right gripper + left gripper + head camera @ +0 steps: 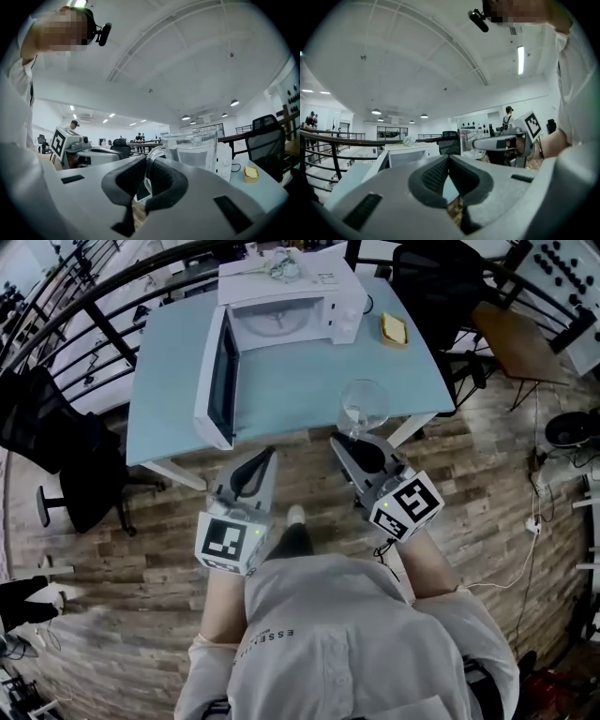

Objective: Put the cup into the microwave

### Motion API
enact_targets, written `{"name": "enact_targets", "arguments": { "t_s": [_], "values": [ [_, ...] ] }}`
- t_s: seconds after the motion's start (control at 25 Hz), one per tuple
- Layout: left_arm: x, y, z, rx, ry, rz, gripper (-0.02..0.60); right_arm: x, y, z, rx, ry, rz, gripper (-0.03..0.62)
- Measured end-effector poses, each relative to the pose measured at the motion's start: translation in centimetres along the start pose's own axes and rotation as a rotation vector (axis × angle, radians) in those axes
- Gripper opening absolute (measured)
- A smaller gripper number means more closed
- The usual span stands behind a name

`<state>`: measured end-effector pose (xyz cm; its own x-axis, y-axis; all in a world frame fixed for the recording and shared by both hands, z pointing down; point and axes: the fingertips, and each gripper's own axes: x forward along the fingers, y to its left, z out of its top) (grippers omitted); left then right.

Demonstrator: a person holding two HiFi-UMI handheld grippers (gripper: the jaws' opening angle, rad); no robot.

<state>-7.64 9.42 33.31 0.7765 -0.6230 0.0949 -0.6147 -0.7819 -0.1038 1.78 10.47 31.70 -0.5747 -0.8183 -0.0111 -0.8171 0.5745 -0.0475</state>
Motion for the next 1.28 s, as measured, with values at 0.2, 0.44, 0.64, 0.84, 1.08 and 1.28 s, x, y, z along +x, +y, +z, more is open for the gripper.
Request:
{"name": "enact_targets", "arguments": {
  "t_s": [0.2, 0.44, 0.64, 0.84, 1.08, 1.28],
  "values": [
    [5.6, 5.9, 0.9, 0.015, 0.001, -0.025, 0.002, 6.3, -5.0, 1.0, 0.025, -0.013, -0.007, 0.021],
    [9.8, 9.8, 1.3, -0.025, 0.024, -0.028, 0.002, 11.2, -8.7, 0.5, 0.051, 0.001, 0.002, 0.021],
    [12.1, 11.6, 0.1, -0.045, 0.055, -0.011, 0.002, 14.0, -11.2, -0.6, 0.068, 0.026, 0.032, 0.021],
    [15.3, 13.3, -1.3, -0.055, 0.086, 0.028, 0.002, 16.9, -14.3, -2.2, 0.086, 0.057, 0.097, 0.021],
    [19.4, 15.9, -2.0, -0.095, 0.087, 0.122, 0.002, 20.1, -18.1, -4.3, 0.085, 0.093, 0.218, 0.021],
    [22.5, 17.9, -3.0, -0.12, 0.078, 0.181, 0.002, 22.8, -21.1, -6.3, 0.029, 0.094, 0.303, 0.021]
  ]
}}
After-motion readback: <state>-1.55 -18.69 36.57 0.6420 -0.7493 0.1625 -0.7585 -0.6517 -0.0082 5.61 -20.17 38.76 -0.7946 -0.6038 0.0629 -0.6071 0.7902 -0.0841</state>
